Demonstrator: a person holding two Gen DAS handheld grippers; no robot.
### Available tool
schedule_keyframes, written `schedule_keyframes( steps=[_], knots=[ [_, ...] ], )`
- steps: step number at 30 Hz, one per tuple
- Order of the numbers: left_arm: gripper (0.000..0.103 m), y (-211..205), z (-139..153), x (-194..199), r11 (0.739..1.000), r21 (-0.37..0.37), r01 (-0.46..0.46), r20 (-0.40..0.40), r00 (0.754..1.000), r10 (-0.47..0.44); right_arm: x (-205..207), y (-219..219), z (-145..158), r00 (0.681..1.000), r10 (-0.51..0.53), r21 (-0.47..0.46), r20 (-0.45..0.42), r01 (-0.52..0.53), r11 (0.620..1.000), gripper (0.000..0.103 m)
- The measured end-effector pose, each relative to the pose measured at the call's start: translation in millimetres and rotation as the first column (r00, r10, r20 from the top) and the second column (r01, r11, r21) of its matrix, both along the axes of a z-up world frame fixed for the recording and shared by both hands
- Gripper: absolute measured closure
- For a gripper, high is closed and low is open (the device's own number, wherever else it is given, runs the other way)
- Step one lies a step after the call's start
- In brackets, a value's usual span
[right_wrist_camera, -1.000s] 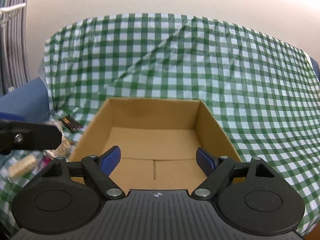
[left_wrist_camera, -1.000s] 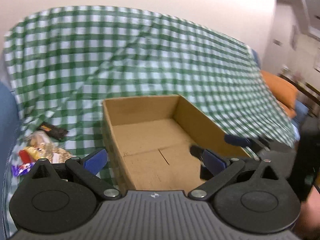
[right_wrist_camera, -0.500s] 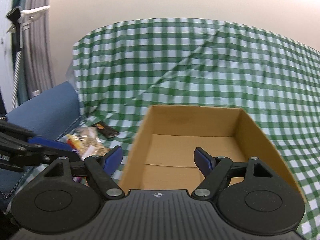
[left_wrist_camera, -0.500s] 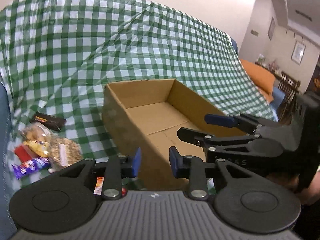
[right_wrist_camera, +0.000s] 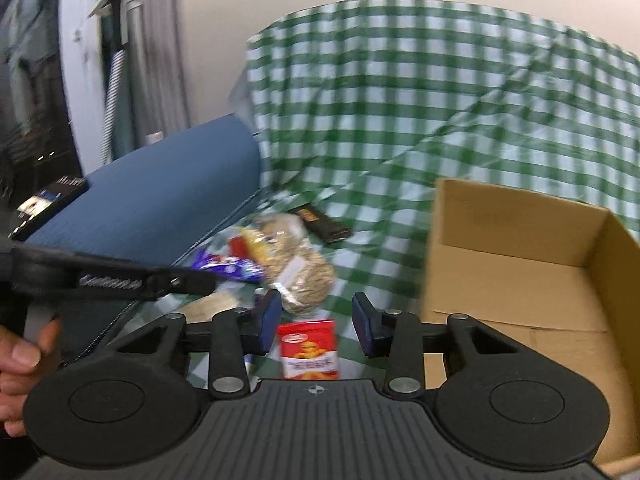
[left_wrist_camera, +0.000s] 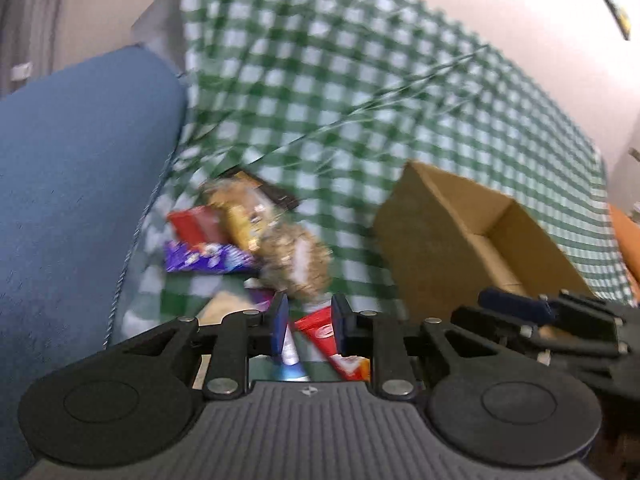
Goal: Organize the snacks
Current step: 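Grasp the red spicy strip packet with the right tool while the left tool grasps the pale bread bar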
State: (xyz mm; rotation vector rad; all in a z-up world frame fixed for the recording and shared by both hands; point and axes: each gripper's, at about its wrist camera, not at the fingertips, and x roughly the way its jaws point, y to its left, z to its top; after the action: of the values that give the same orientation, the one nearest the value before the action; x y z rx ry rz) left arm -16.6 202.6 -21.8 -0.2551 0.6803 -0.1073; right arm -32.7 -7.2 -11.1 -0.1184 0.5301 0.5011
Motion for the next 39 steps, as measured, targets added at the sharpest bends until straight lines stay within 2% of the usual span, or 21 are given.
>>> schedule_keyframes(
  steps=[5, 7, 8, 10, 12, 15, 18, 21, 23, 26, 27, 28, 29, 30, 31, 33, 36, 39],
  knots=[
    [0.072, 8.3, -15.0, 18.2, 0.996, 0.045, -0.076, -0.113, 0.99, 0.08, 3.4, 22.0, -28.0, 0.998, 0.04, -0.073, -0.04, -0.043, 0.996, 0.059],
    [0.062, 13.7, -19.7, 24.0, 0.993, 0.066, -0.1, -0.136, 0.985, 0.108, 8.0, 29.5, -39.1, 0.997, 0.03, -0.105, -0.07, -0.038, 0.994, 0.059],
    [0.061, 16.4, -22.4, 25.7, 0.991, 0.074, -0.112, -0.139, 0.983, 0.121, 11.0, 31.5, -43.0, 0.997, 0.032, -0.104, -0.073, -0.039, 0.994, 0.059],
    [0.05, 23.5, -29.1, 27.7, 0.989, 0.073, -0.132, -0.145, 0.979, 0.142, 16.7, 37.6, -51.5, 0.997, 0.038, -0.123, -0.064, -0.046, 0.991, 0.047],
    [0.046, 30.5, -35.3, 29.9, 0.986, 0.064, -0.157, -0.166, 0.972, 0.166, 18.8, 41.3, -56.0, 0.997, 0.034, -0.139, -0.071, -0.043, 0.989, 0.042],
    [0.036, 34.4, -41.7, 34.4, 0.981, 0.071, -0.179, -0.18, 0.965, 0.189, 24.5, 48.3, -67.7, 0.997, 0.04, -0.164, -0.072, -0.052, 0.985, 0.028],
    [0.032, 28.2, -46.7, 41.8, 0.982, 0.119, -0.148, -0.204, 0.964, 0.17, 34.5, 49.3, -80.7, 0.996, 0.022, -0.19, -0.089, -0.039, 0.981, 0.027],
    [0.029, 22.8, -52.2, 46.7, 0.978, 0.167, -0.127, -0.216, 0.963, 0.161, 48.6, 52.4, -96.1, 0.989, -0.028, -0.226, -0.145, -0.006, 0.974, 0.027],
    [0.028, 22.4, -56.2, 50.2, 0.977, 0.176, -0.119, -0.231, 0.96, 0.158, 57.1, 51.8, -106.5, 0.977, -0.047, -0.209, -0.21, 0.002, 0.978, 0.027],
    [0.028, 23.1, -63.4, 56.3, 0.979, 0.174, -0.108, -0.267, 0.952, 0.152, 59.6, 48.1, -108.5, 0.972, -0.054, -0.168, -0.229, 0.015, 0.986, 0.027],
    [0.028, 22.3, -65.8, 57.8, 0.979, 0.176, -0.104, -0.276, 0.949, 0.15, 58.1, 47.4, -108.1, 0.972, -0.045, -0.162, -0.23, 0.007, 0.987, 0.033],
    [0.029, 21.0, -67.6, 58.8, 0.979, 0.179, -0.097, -0.284, 0.948, 0.146, 56.4, 46.2, -107.7, 0.973, -0.037, -0.155, -0.226, 0.001, 0.988, 0.047],
    [0.03, 19.2, -68.8, 59.3, 0.979, 0.184, -0.089, -0.289, 0.947, 0.14, 54.6, 45.3, -106.9, 0.975, -0.024, -0.149, -0.221, -0.009, 0.989, 0.052],
    [0.04, 17.3, -69.3, 59.2, 0.978, 0.19, -0.084, -0.29, 0.947, 0.138, 52.8, 44.2, -106.4, 0.975, -0.015, -0.142, -0.224, -0.018, 0.99, 0.053],
    [0.055, 15.5, -69.3, 58.9, 0.977, 0.199, -0.08, -0.29, 0.947, 0.137, 50.7, 42.7, -105.1, 0.972, -0.005, -0.131, -0.234, -0.027, 0.991, 0.053],
    [0.063, 13.9, -67.9, 57.7, 0.977, 0.199, -0.072, -0.285, 0.95, 0.128, 44.6, 40.1, -101.7, 0.968, 0.018, -0.102, -0.249, -0.045, 0.994, 0.054],
    [0.063, 13.9, -61.7, 52.6, 0.983, 0.172, -0.067, -0.261, 0.959, 0.111, 36.7, 39.5, -99.1, 0.967, 0.05, -0.09, -0.25, -0.074, 0.993, 0.055],
    [0.063, 18.4, -53.7, 45.9, 0.993, 0.104, -0.057, -0.237, 0.968, 0.081, 27.3, 40.4, -93.7, 0.968, 0.069, -0.101, -0.24, -0.095, 0.99, 0.055]
  ],
)
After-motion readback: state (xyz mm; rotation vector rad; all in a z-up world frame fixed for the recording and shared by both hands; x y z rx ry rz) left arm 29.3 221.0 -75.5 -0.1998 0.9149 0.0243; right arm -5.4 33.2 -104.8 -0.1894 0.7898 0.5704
